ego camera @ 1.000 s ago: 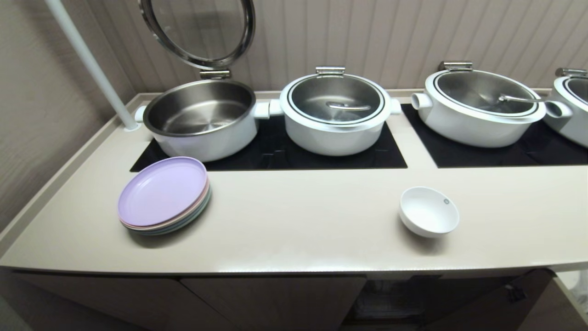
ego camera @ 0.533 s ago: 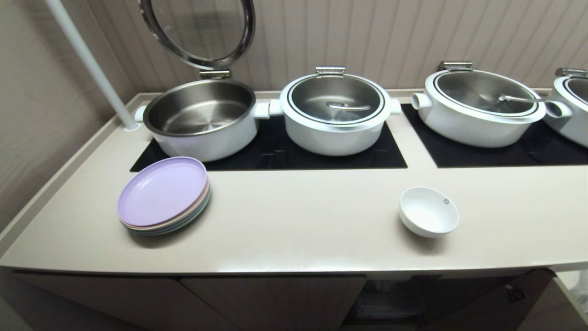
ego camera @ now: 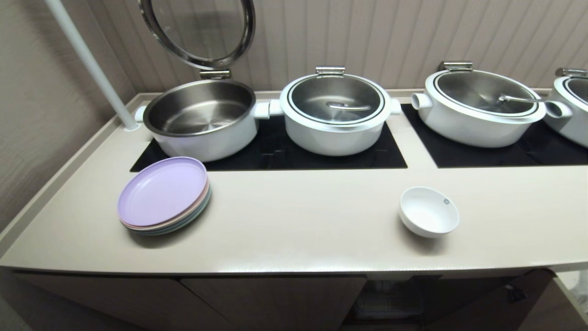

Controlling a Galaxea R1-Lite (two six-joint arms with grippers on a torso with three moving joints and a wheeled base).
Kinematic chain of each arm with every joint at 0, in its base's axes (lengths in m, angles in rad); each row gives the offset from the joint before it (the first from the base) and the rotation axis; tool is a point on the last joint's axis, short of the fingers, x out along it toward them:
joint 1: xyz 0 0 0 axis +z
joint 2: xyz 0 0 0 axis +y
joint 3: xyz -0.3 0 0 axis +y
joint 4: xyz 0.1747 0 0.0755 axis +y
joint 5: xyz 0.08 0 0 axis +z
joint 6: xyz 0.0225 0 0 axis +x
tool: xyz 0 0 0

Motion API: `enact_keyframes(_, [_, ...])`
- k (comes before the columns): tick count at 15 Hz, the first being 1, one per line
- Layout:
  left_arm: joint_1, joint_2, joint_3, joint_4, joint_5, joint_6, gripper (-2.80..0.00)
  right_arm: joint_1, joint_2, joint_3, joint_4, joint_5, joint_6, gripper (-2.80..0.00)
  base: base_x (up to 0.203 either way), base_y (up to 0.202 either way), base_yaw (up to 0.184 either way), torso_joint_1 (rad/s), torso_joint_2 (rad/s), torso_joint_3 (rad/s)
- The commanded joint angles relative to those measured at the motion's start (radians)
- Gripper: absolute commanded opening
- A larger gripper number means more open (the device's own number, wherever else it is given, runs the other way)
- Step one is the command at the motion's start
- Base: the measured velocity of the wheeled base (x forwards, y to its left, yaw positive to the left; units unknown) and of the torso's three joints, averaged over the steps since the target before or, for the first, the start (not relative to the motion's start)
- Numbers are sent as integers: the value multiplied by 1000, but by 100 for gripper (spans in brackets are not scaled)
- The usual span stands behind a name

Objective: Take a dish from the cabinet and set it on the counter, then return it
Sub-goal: Pick up the bowl from the table

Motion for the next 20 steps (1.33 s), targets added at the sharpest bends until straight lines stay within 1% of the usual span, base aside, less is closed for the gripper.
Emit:
enact_keyframes(1, [0, 0, 0, 0, 0, 0, -280, -31, 119, -3, -45, 3, 0, -280, 0, 0, 0, 0, 0, 0])
enact_keyframes(3, [0, 0, 0, 0, 0, 0, -280, -73, 196, -15, -103, 18, 2, -280, 0, 0, 0, 0, 0, 0])
enact_keyframes(5, [0, 0, 0, 0, 0, 0, -280, -130, 250, -56, -109, 71, 3, -280, 0, 0, 0, 0, 0, 0])
enact_keyframes(6, [0, 0, 0, 0, 0, 0, -280, -139, 270, -74, -108, 91, 4, -280, 0, 0, 0, 0, 0, 0])
enact_keyframes(10, [0, 0, 0, 0, 0, 0, -280, -144, 361, -121, -111, 87, -2, -280, 0, 0, 0, 0, 0, 0])
enact_keyframes(13, [0, 0, 0, 0, 0, 0, -280, -149, 464, -200, -111, 71, -4, -280, 0, 0, 0, 0, 0, 0])
enact_keyframes(16, [0, 0, 0, 0, 0, 0, -280, -147, 583, -287, -113, 79, -2, -280, 0, 0, 0, 0, 0, 0])
enact_keyframes(17, [0, 0, 0, 0, 0, 0, -280, -143, 625, -309, -115, 95, -2, -280, 0, 0, 0, 0, 0, 0])
enact_keyframes(18, [0, 0, 0, 0, 0, 0, -280, -141, 669, -334, -116, 130, -2, -280, 0, 0, 0, 0, 0, 0])
enact_keyframes(20, [0, 0, 0, 0, 0, 0, -280, -140, 760, -404, -111, 222, -2, -280, 0, 0, 0, 0, 0, 0])
